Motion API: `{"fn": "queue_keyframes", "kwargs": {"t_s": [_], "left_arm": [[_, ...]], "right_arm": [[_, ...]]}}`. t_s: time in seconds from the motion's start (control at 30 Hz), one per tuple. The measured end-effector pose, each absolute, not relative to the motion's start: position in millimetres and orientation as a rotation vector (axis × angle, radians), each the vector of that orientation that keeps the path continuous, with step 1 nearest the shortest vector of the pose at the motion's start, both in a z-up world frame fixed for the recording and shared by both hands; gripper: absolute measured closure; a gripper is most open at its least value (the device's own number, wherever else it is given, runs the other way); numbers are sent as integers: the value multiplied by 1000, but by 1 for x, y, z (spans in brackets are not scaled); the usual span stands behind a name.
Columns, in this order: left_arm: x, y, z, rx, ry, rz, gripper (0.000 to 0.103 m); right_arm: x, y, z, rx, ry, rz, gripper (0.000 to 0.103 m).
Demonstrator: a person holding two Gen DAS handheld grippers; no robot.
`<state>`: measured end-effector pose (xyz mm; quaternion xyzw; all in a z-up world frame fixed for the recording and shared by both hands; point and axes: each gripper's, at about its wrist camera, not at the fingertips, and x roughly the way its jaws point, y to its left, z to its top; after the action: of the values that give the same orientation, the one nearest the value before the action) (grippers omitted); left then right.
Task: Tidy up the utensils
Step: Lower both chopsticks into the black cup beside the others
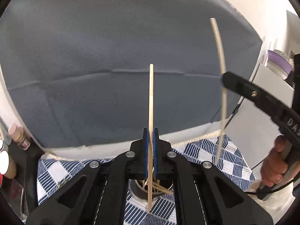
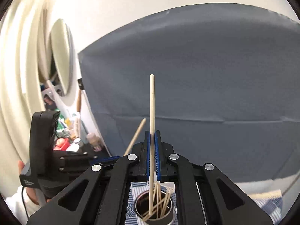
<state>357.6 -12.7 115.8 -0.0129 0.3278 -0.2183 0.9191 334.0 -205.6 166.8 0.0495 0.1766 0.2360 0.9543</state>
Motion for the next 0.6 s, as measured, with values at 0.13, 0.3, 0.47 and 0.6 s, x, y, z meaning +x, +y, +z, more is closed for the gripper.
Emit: {"fn": "queue_keyframes", "kwargs": {"t_s": [0.13, 0.3, 0.47, 0.6], "left_arm": [[363, -16, 109, -54, 617, -472, 98], [371, -15, 94, -109, 580, -488, 98], [375, -12, 74, -148, 552, -497, 98], [378, -9, 55, -183, 552, -508, 98]], "right_arm": [[347, -200, 156, 88, 342, 543, 98], [357, -197, 137, 77, 321, 572, 98], [367, -198, 113, 115, 321, 619, 98], [377, -195, 90, 120, 346, 640, 98]]}}
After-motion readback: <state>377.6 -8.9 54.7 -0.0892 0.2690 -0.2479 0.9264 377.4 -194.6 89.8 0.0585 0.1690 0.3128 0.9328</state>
